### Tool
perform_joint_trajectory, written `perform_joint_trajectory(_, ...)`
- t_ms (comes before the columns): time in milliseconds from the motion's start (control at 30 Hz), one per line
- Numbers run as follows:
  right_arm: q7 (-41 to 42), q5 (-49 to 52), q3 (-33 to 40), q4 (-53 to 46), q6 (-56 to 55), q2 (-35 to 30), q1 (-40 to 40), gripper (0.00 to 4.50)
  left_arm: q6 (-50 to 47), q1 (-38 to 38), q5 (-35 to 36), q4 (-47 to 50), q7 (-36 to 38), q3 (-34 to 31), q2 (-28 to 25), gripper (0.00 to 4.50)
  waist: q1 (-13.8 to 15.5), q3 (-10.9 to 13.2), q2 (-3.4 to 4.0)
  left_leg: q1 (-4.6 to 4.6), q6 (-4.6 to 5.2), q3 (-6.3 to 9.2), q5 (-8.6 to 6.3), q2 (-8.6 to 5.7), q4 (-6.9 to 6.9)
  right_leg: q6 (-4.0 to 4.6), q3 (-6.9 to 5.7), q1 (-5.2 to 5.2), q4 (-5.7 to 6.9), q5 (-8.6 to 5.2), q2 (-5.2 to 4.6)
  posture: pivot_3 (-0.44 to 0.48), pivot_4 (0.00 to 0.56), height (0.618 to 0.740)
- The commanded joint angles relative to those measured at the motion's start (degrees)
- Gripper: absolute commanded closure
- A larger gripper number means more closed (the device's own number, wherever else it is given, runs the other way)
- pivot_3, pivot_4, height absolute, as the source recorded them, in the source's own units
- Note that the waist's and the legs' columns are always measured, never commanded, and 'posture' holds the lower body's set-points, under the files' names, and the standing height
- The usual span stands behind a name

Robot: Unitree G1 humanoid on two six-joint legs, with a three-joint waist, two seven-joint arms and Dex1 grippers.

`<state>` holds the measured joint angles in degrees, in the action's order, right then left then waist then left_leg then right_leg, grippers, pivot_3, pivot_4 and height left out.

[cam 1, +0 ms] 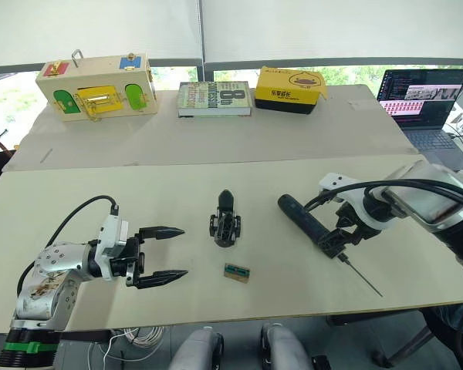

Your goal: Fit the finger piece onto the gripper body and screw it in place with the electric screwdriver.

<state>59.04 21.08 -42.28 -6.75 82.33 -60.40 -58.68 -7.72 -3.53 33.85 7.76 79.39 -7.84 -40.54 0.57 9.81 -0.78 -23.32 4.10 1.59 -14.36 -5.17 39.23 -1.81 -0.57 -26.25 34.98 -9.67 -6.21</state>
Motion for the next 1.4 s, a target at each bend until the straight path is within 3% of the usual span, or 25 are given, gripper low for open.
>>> perform_joint_trajectory(33,1.4,-1.9,-1.9,1.3,-1.7,0.6,-2.3,0.04,0.4,0.3,1.0,2.2,-0.1,-0.7,-0.3,0.00,0.0,0.0,0.00,0.00,-0.01,0.00,0.00,0.00,0.00,0.00,0.00,0.00,0.01,0.00,0.00,0.000,0.150,0.740)
perform_joint_trajectory(567,5.3,-9.1,-10.3,11.6,-6.6,6.7,-5.0,0.04,1.0,0.0,0.2,2.5,-0.6,0.9,1.2,0.00,-0.2,0.0,-0.01,0.07,-0.10,0.00,0.07,0.00,0.00,0.06,0.00,0.04,0.03,0.10,0.08,0.000,0.150,0.740)
perform_joint_trajectory(833,8.1,-10.2,-10.0,12.6,-6.8,7.1,-4.3,2.54,1.9,0.0,-0.5,1.6,-0.6,0.9,1.4,0.00,-0.2,0.0,-0.04,0.14,-0.13,0.01,0.09,0.01,0.02,0.07,-0.01,0.08,0.05,0.14,0.11,0.000,0.150,0.740)
perform_joint_trajectory(967,9.0,-9.8,-6.8,11.2,-8.0,5.3,-3.5,2.58,2.5,-0.4,-0.7,0.6,0.0,1.0,1.1,0.00,-0.2,0.0,-0.04,0.13,-0.13,0.01,0.09,0.01,0.02,0.07,0.00,0.07,0.04,0.14,0.11,0.000,0.150,0.740)
perform_joint_trajectory(1133,10.2,-5.6,4.6,4.3,-7.6,-0.1,-1.5,2.58,2.8,-1.6,-0.9,-0.7,1.0,0.9,0.5,0.00,0.1,0.0,0.06,0.00,-0.13,0.01,0.08,0.00,0.02,0.07,-0.01,-0.04,0.04,0.15,0.10,0.000,0.150,0.740)
perform_joint_trajectory(1267,9.4,3.1,25.3,-5.1,-4.5,-5.0,6.6,2.58,3.1,-2.7,-1.3,-2.6,2.6,0.9,-0.7,0.00,0.2,0.0,0.06,-0.09,-0.09,0.02,0.06,0.00,0.02,0.06,-0.04,-0.12,0.02,0.14,0.08,0.000,0.150,0.740)
perform_joint_trajectory(1400,7.2,10.7,47.1,-13.4,-5.5,-1.3,17.5,2.58,4.1,-3.9,-2.2,-5.2,4.8,1.6,-1.8,0.00,0.1,0.0,0.00,-0.03,-0.01,0.01,0.01,0.02,0.02,0.06,-0.02,-0.01,-0.04,0.14,0.07,0.000,0.150,0.740)
